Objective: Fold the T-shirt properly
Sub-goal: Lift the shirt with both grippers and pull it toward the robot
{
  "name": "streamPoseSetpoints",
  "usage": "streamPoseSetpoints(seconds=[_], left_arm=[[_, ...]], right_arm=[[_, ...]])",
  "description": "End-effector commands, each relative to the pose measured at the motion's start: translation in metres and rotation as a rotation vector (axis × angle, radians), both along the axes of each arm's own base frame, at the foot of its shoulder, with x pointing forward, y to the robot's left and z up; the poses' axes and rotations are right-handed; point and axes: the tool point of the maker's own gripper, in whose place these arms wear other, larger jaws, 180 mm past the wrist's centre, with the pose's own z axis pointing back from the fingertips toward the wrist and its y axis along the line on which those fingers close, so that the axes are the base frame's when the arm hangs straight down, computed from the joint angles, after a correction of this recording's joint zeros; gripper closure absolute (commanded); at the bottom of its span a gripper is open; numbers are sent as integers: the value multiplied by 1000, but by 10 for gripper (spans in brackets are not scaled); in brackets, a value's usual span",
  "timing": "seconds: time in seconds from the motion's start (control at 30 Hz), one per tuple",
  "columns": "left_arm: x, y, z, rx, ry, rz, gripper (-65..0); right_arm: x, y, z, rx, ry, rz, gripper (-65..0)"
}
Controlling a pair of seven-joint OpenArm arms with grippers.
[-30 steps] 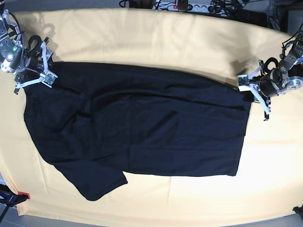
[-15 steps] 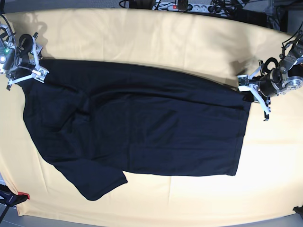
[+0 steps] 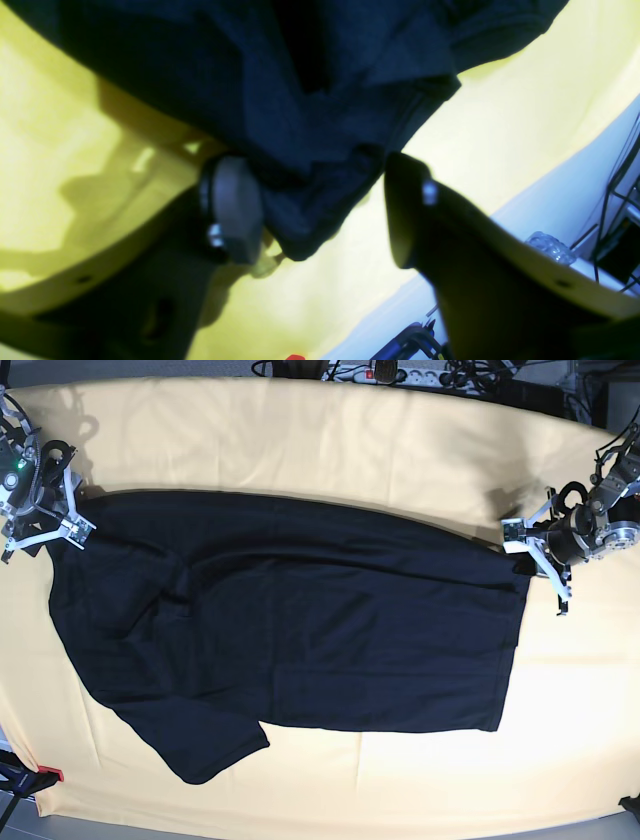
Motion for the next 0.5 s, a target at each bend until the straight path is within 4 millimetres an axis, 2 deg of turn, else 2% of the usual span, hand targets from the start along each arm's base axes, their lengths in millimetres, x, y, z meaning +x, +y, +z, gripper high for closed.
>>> streamPoseSetpoints(seconds=[0.0, 0.1, 0.23, 0.33, 0.47], left_arm=[[10, 8, 14, 19, -45, 4, 0], [10, 8, 14, 19, -45, 3, 0], [10, 8, 14, 19, -45, 4, 0], [10, 7, 14, 18, -46, 2, 0], [3, -6, 17, -35, -8, -7, 0]], right_arm=[[9, -5, 11, -17, -33, 9, -297], [7, 2, 7, 18, -29, -5, -194], [2, 15, -3, 59, -8, 1, -159], [-2, 20, -7, 72, 11, 14, 0], [-1, 12, -4, 35, 6, 3, 0]])
